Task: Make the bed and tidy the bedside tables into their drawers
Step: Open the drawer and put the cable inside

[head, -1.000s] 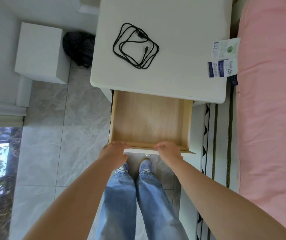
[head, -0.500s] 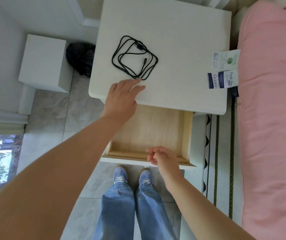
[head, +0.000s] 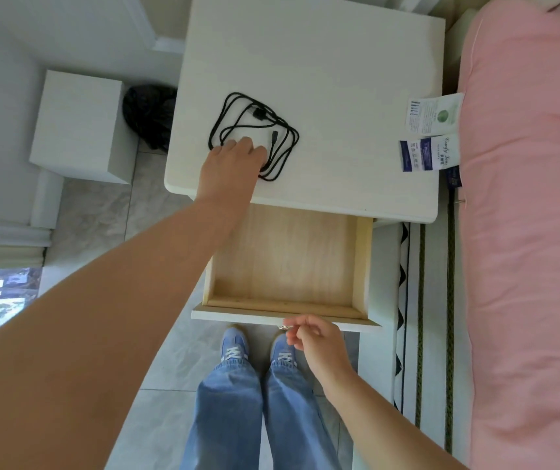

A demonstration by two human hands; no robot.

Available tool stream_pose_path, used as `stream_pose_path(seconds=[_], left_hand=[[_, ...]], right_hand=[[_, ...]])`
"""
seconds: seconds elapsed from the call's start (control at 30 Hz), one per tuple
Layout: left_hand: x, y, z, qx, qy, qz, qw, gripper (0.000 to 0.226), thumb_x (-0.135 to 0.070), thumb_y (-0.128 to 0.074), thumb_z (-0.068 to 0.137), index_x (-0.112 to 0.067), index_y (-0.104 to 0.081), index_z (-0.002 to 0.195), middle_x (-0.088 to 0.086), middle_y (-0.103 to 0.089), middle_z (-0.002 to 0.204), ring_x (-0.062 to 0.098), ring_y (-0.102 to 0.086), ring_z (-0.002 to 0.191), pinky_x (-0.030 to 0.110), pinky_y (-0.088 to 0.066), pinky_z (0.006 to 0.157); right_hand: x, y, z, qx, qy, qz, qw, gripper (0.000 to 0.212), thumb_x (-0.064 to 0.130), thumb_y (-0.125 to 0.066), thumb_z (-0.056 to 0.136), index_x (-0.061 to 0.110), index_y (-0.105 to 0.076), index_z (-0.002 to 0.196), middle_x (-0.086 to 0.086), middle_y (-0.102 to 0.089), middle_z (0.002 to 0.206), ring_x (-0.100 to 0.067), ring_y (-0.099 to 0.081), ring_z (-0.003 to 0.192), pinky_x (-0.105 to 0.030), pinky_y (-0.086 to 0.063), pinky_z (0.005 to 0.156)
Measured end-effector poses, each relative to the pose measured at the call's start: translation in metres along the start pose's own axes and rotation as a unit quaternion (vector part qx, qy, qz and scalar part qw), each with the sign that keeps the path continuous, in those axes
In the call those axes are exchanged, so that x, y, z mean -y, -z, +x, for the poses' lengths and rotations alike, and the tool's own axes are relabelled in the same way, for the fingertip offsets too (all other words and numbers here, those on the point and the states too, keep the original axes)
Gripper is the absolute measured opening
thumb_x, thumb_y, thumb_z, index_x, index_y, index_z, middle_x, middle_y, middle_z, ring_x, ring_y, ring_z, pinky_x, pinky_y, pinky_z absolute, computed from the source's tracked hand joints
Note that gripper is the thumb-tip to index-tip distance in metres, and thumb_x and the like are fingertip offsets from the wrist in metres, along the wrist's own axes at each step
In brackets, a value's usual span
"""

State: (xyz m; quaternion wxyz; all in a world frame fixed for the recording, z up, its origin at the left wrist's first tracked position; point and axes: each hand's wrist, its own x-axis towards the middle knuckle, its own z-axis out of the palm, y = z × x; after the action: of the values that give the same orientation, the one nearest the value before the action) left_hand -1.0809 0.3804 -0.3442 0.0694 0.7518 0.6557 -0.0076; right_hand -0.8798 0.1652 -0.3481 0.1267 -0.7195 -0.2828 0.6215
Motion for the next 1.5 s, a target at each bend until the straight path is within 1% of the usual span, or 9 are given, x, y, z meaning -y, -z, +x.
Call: stream_pose_path(seconds=[0.27, 0.4, 0.5, 0.67, 0.87, 1.17, 1.3, 1.43, 1.5], left_hand=[[0.002, 0.002, -0.039, -0.027, -0.225, 0.135, 0.965, 0.017, 0.001, -0.049, 0.081, -0.010, -0.057, 0.090, 0.005, -0.055, 0.081, 0.025, -0.054, 0.077, 0.035, -0.047, 0.078], [-0.019, -0.003, -0.075, -0.037, -0.262, 0.041, 0.964, 0.031, -0.003, -0.031, 0.083, -0.007, -0.060, 0.092, 0.010, -0.057, 0.084, 0.028, -0.057, 0.067, 0.039, -0.051, 0.070], [-0.037, -0.008, -0.103, -0.021, -0.302, 0.026, 0.953, 0.036, -0.005, -0.031, 0.083, -0.006, -0.065, 0.093, 0.009, -0.062, 0.088, 0.025, -0.056, 0.061, 0.036, -0.049, 0.060], [-0.052, -0.025, -0.142, 0.004, -0.304, 0.020, 0.952, 0.032, 0.001, -0.045, 0.078, -0.006, -0.059, 0.106, 0.006, -0.059, 0.091, 0.021, -0.054, 0.064, 0.033, -0.046, 0.059], [-0.048, -0.060, -0.158, 0.063, -0.266, 0.015, 0.962, 0.035, 0.006, -0.053, 0.062, -0.015, -0.060, 0.089, 0.000, -0.052, 0.073, 0.016, -0.045, 0.052, 0.028, -0.040, 0.051], [-0.015, -0.111, -0.159, 0.093, -0.214, -0.008, 0.972, 0.021, -0.008, -0.055, 0.075, -0.010, -0.061, 0.096, 0.004, -0.057, 0.077, 0.024, -0.055, 0.068, 0.035, -0.049, 0.075], [-0.017, -0.137, -0.146, 0.156, -0.210, 0.013, 0.965, 0.038, -0.039, -0.043, 0.093, -0.013, -0.059, 0.116, 0.005, -0.064, 0.101, 0.026, -0.061, 0.093, 0.039, -0.044, 0.099], [-0.029, -0.158, -0.135, 0.212, -0.177, -0.002, 0.961, 0.053, -0.048, -0.036, 0.097, -0.014, -0.046, 0.136, 0.008, -0.055, 0.130, 0.027, -0.053, 0.120, 0.040, -0.028, 0.115], [-0.034, -0.161, -0.136, 0.219, -0.156, -0.028, 0.963, 0.053, -0.047, -0.036, 0.098, -0.015, -0.042, 0.140, 0.008, -0.050, 0.138, 0.026, -0.048, 0.127, 0.040, -0.024, 0.118]], right_hand=[[0.065, -0.005, 0.017, 0.023, 0.072, -0.090, 0.993, 0.029, 0.018, -0.046, 0.096, 0.026, -0.065, 0.117, 0.005, -0.071, 0.104, -0.008, -0.066, 0.098, -0.016, -0.050, 0.076], [0.103, -0.011, 0.042, 0.043, 0.022, 0.185, 0.982, 0.034, 0.037, -0.050, 0.098, 0.022, -0.057, 0.127, 0.002, -0.067, 0.117, -0.014, -0.065, 0.109, -0.035, -0.045, 0.100], [0.117, -0.008, 0.051, 0.022, 0.031, 0.308, 0.951, 0.029, 0.021, -0.059, 0.096, 0.011, -0.060, 0.122, -0.004, -0.068, 0.099, -0.018, -0.067, 0.088, -0.033, -0.055, 0.082], [0.100, 0.002, 0.051, -0.014, 0.045, 0.212, 0.976, 0.036, -0.005, -0.051, 0.095, 0.012, -0.057, 0.127, -0.010, -0.067, 0.103, -0.014, -0.067, 0.070, -0.027, -0.057, 0.064], [0.076, 0.001, 0.072, -0.017, 0.044, 0.167, 0.985, 0.036, -0.010, -0.044, 0.096, 0.007, -0.062, 0.122, -0.013, -0.067, 0.103, -0.022, -0.067, 0.075, -0.033, -0.060, 0.073], [0.065, -0.026, 0.126, 0.028, 0.059, 0.100, 0.993, 0.036, -0.007, -0.048, 0.096, 0.011, -0.062, 0.124, -0.011, -0.069, 0.110, -0.023, -0.071, 0.084, -0.037, -0.058, 0.084], [0.052, -0.033, 0.161, -0.020, 0.082, -0.008, 0.996, 0.038, -0.009, -0.050, 0.092, 0.010, -0.063, 0.121, -0.010, -0.069, 0.108, -0.022, -0.069, 0.079, -0.021, -0.054, 0.074], [0.036, -0.034, 0.188, -0.083, 0.049, -0.044, 0.994, 0.038, 0.000, -0.059, 0.086, 0.026, -0.067, 0.113, -0.003, -0.072, 0.105, -0.022, -0.069, 0.099, -0.040, -0.053, 0.096], [0.036, -0.034, 0.186, -0.102, 0.036, -0.050, 0.993, 0.037, 0.007, -0.060, 0.088, 0.027, -0.066, 0.118, 0.003, -0.068, 0.104, -0.017, -0.066, 0.103, -0.033, -0.051, 0.097]])
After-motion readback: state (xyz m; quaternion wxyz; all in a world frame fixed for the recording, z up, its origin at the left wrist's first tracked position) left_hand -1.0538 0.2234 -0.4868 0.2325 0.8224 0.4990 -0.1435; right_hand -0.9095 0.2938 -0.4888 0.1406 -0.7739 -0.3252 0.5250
